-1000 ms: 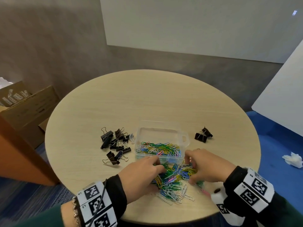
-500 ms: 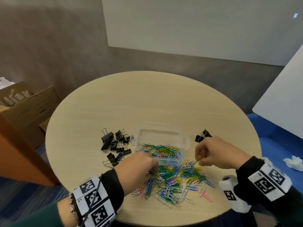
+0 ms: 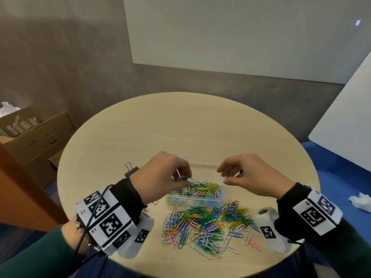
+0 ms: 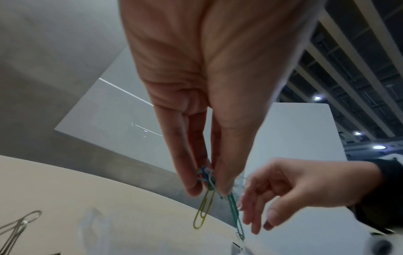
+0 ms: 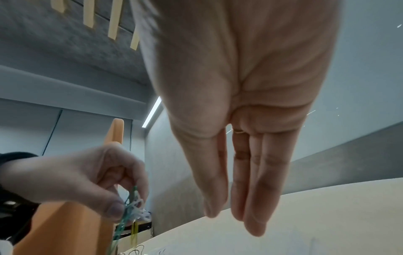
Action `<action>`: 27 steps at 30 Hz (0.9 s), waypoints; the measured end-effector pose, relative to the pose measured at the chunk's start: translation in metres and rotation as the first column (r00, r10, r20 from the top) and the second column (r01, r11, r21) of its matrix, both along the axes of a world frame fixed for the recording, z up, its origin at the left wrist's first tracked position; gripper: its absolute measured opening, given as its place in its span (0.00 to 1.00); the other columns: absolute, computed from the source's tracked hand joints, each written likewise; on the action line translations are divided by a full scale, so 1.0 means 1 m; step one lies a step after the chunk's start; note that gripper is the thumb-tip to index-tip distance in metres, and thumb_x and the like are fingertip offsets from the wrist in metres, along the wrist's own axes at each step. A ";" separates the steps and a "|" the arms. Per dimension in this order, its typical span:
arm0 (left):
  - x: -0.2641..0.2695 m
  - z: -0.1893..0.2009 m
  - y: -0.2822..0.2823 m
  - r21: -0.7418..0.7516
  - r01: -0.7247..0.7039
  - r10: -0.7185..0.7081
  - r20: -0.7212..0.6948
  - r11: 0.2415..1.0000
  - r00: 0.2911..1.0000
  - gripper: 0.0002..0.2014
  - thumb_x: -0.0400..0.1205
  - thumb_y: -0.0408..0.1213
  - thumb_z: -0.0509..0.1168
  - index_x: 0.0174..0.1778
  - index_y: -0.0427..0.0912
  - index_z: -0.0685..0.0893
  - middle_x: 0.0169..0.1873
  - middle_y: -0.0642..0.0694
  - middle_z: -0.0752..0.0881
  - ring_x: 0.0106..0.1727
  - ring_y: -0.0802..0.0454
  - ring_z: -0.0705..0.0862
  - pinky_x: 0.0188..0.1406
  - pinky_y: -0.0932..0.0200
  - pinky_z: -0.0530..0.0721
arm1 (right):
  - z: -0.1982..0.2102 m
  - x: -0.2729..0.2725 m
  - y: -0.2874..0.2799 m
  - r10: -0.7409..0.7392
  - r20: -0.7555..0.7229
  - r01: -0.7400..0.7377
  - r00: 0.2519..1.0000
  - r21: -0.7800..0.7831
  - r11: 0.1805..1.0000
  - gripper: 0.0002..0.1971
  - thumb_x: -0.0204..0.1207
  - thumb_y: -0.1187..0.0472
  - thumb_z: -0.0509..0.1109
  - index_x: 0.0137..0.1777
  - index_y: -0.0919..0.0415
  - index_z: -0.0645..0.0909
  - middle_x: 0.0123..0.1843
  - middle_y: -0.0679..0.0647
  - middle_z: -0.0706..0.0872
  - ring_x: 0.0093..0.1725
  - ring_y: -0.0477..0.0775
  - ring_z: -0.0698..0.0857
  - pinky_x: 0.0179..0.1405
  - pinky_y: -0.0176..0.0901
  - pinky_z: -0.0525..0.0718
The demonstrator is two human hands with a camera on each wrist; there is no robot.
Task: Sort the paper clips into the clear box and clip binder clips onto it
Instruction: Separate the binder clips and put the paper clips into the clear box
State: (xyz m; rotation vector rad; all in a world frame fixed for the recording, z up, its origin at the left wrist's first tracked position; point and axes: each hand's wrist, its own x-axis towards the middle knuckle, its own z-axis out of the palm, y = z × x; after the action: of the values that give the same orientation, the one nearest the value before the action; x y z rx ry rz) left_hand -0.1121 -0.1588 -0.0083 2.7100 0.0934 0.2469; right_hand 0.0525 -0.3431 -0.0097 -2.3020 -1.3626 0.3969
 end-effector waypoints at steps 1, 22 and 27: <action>0.003 0.000 0.002 -0.001 -0.011 0.011 0.014 1.000 1.000 0.06 0.77 0.40 0.73 0.48 0.47 0.88 0.40 0.54 0.89 0.39 0.63 0.85 0.40 0.74 0.80 | -0.001 0.000 -0.002 -0.007 -0.003 0.007 1.000 -0.014 1.000 0.11 0.72 0.59 0.77 0.54 0.51 0.86 0.46 0.45 0.89 0.45 0.39 0.87 0.43 0.29 0.83; 0.010 -0.042 0.000 0.134 0.132 -0.076 -0.362 0.982 0.929 0.14 0.86 0.44 0.57 0.65 0.49 0.81 0.60 0.49 0.84 0.60 0.51 0.82 0.62 0.51 0.79 | -0.052 -0.005 -0.012 -0.033 0.012 0.035 0.999 -0.388 0.921 0.12 0.65 0.59 0.80 0.40 0.51 0.78 0.35 0.43 0.77 0.33 0.42 0.76 0.28 0.36 0.69; -0.001 -0.029 -0.002 0.130 0.116 -0.091 -0.185 0.985 0.978 0.14 0.87 0.45 0.56 0.65 0.52 0.81 0.60 0.53 0.83 0.58 0.54 0.81 0.58 0.56 0.79 | -0.038 0.004 -0.016 -0.037 0.011 0.038 0.999 -0.377 0.926 0.05 0.68 0.60 0.79 0.40 0.54 0.86 0.33 0.45 0.79 0.32 0.43 0.78 0.28 0.32 0.70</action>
State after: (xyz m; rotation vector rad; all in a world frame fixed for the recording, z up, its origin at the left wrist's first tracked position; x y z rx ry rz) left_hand -0.1130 -0.1606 -0.0371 2.8614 -0.0149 -0.0228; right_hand 0.0568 -0.3590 -0.0473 -2.6309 -1.3348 0.6965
